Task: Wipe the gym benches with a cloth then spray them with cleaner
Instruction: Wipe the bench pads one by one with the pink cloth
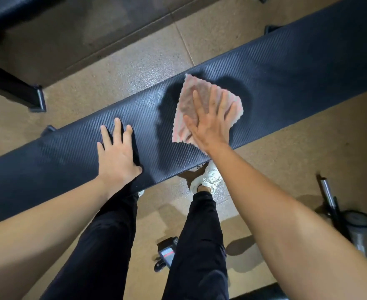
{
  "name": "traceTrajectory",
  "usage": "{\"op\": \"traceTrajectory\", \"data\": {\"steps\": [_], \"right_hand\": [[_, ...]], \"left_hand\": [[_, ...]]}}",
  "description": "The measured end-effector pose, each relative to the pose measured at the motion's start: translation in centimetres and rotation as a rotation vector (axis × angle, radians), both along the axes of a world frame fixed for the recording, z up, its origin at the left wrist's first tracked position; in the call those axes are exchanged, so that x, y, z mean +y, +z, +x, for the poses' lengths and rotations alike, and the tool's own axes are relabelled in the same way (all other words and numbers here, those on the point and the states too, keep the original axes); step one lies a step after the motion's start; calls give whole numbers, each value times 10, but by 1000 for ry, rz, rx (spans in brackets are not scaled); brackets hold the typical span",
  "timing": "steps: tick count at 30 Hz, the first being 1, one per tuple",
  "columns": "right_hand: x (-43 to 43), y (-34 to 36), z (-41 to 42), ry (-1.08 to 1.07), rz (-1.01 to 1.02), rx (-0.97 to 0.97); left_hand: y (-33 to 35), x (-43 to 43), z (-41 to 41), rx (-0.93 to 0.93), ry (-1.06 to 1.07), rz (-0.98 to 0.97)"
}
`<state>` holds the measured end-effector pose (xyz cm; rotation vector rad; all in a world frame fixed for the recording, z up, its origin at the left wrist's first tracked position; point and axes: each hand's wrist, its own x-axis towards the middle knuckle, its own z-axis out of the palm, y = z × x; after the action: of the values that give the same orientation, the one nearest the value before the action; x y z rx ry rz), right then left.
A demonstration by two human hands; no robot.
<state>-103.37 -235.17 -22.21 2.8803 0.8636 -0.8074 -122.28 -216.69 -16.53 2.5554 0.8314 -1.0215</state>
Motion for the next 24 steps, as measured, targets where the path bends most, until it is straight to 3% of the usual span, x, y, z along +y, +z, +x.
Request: {"op": "traceTrajectory", "data": {"steps": [4,8,13,19,24], "right_hand": [[25,-1,84,9,9,-20],[17,-5,121,12,42,-80],[-39,-13,91,65,30,-60],[-119,-4,40,28,71,-44],[-140,-5,43,103,23,-56]], "left_hand": [[2,-14,12,-10,41,33],[4,-43,47,-139,2,17],[2,-82,107,-199,-57,-70],[-3,-115,143,-133,-74,-90],[-5,-120,150,-62,-79,-75]]}}
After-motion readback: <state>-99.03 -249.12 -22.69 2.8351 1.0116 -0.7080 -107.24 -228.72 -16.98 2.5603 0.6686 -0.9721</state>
